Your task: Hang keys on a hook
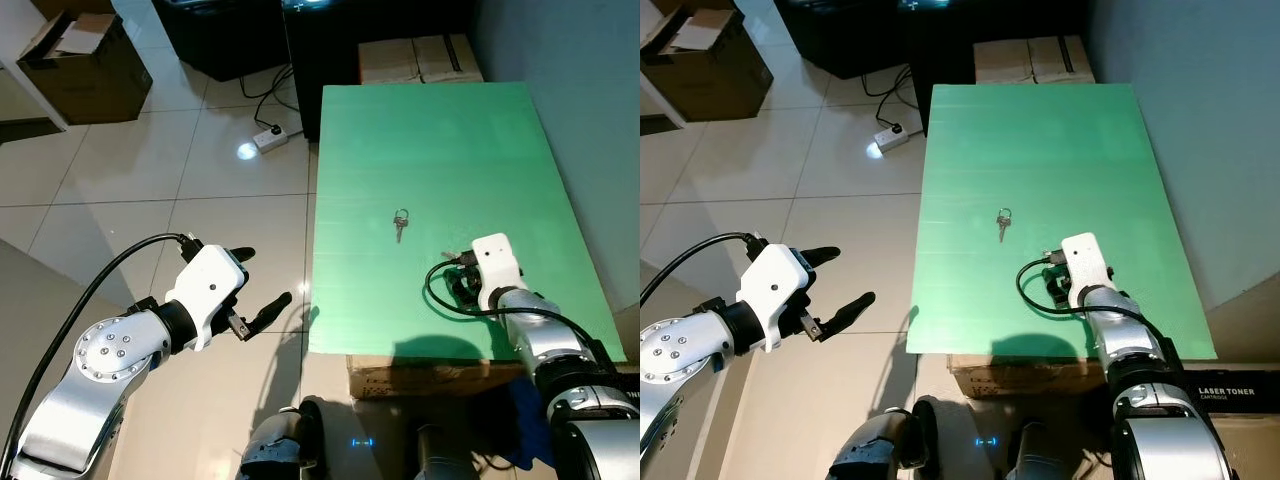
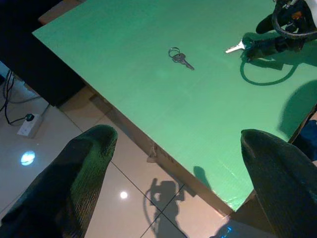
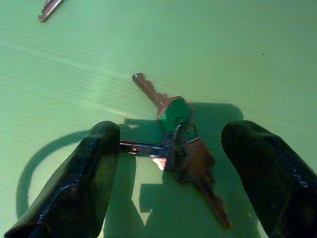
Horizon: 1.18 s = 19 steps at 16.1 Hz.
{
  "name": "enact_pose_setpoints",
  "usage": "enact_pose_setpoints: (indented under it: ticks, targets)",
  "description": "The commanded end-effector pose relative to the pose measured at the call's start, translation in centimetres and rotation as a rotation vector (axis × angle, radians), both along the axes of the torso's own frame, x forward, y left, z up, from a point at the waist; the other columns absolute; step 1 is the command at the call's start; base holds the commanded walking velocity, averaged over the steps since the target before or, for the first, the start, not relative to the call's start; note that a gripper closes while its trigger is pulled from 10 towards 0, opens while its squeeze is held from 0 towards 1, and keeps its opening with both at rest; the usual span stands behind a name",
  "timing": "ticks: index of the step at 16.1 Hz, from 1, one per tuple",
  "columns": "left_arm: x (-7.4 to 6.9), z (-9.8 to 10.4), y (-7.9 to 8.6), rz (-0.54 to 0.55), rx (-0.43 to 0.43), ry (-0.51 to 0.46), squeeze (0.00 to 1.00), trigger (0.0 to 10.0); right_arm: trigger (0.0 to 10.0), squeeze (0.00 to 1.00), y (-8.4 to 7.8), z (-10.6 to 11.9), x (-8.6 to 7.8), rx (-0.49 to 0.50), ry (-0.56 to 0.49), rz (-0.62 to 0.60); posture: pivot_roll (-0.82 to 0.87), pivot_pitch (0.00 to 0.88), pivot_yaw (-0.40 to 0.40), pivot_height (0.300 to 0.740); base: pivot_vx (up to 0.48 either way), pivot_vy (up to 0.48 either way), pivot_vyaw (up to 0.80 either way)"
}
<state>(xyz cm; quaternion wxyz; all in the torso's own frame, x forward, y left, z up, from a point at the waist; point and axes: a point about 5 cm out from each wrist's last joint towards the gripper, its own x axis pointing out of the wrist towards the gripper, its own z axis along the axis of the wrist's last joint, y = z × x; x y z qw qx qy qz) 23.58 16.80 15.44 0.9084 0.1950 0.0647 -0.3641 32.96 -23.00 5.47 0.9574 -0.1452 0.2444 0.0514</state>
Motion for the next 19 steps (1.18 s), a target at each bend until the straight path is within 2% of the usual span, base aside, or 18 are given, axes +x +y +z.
enact_pose_setpoints:
  ticks: [1, 4, 8, 11, 12, 13, 16, 19]
  targets:
    - [-0.1, 0.1, 0.4, 0.003, 0.016, 0.005, 0.00, 10.0, 10.0, 0.00, 0.2, -0.3, -0.1, 0.010, 0.021, 0.008, 0.10, 0.224, 0.157, 0.740, 0.000, 0.000, 0.00]
    - [-0.1, 0.2, 0.3, -0.003, 0.020, 0.005, 0.00, 10.0, 10.0, 0.00, 0.0, -1.4, -0.9, 0.032, 0.099, 0.017, 0.11, 0.223, 0.162, 0.740, 0.000, 0.000, 0.00]
    - [-0.2, 0.2, 0.2, -0.020, 0.019, 0.011, 0.00, 10.0, 10.0, 0.00, -0.4, -2.2, -1.5, 0.031, 0.146, 0.011, 0.11, 0.221, 0.163, 0.740, 0.000, 0.000, 0.00]
    - [-0.9, 0.7, -0.5, -0.112, -0.042, 0.033, 0.00, 10.0, 10.0, 0.00, -0.6, -2.3, -1.6, 0.041, 0.163, 0.004, 0.11, 0.217, 0.164, 0.740, 0.000, 0.000, 0.00]
    - [-1.2, 0.9, -0.8, -0.149, -0.067, 0.043, 0.00, 10.0, 4.2, 0.00, -0.6, -2.3, -1.6, 0.046, 0.172, 0.005, 0.10, 0.216, 0.165, 0.740, 0.000, 0.000, 0.00]
    - [-1.3, 0.9, -0.9, -0.171, -0.081, 0.049, 0.00, 10.0, 0.1, 0.00, -0.6, -2.4, -1.7, 0.050, 0.177, 0.007, 0.10, 0.215, 0.168, 0.740, 0.000, 0.000, 0.00]
    - [-1.5, 0.8, -1.2, -0.201, -0.088, 0.066, 0.00, 10.0, 0.0, 0.00, -0.6, -2.5, -1.8, 0.053, 0.182, 0.006, 0.10, 0.212, 0.171, 0.740, 0.000, 0.000, 0.00]
    - [-2.1, 0.5, -2.1, -0.269, -0.124, 0.130, 0.00, 10.0, 0.0, 0.00, -0.9, -2.6, -1.9, 0.051, 0.188, 0.001, 0.11, 0.203, 0.172, 0.740, 0.000, 0.000, 0.00]
